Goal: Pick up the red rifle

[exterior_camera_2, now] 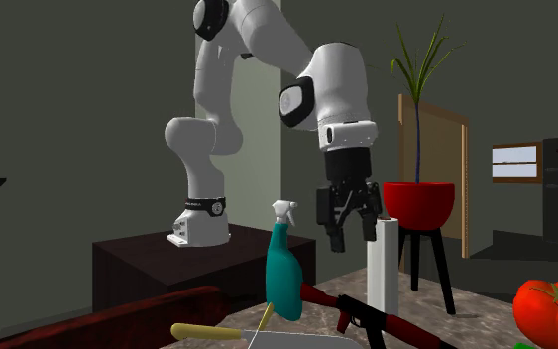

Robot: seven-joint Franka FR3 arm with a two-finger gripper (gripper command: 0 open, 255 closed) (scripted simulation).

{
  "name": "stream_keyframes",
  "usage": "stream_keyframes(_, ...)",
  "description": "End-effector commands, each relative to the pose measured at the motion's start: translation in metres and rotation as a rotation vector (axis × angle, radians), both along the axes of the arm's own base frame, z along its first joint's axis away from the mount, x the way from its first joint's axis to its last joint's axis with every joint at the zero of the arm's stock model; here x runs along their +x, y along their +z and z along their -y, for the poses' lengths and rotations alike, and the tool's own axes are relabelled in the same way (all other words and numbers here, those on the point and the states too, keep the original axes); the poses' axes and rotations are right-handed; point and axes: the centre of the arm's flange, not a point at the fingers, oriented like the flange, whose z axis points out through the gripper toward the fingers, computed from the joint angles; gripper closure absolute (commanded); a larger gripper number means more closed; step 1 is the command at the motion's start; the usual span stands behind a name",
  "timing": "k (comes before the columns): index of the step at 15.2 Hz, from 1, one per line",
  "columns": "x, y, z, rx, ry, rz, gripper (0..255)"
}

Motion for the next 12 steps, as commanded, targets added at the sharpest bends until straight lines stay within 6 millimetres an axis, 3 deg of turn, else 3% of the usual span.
stream_keyframes(1,0.013,-0.025,0.004,-0.003,-0.013,-0.003,0)
stream_keyframes(6,0.041,-0.081,0.017,-0.009,-0.044,-0.013,0)
stream_keyframes(12,0.041,-0.112,0.017,-0.009,-0.044,-0.013,0)
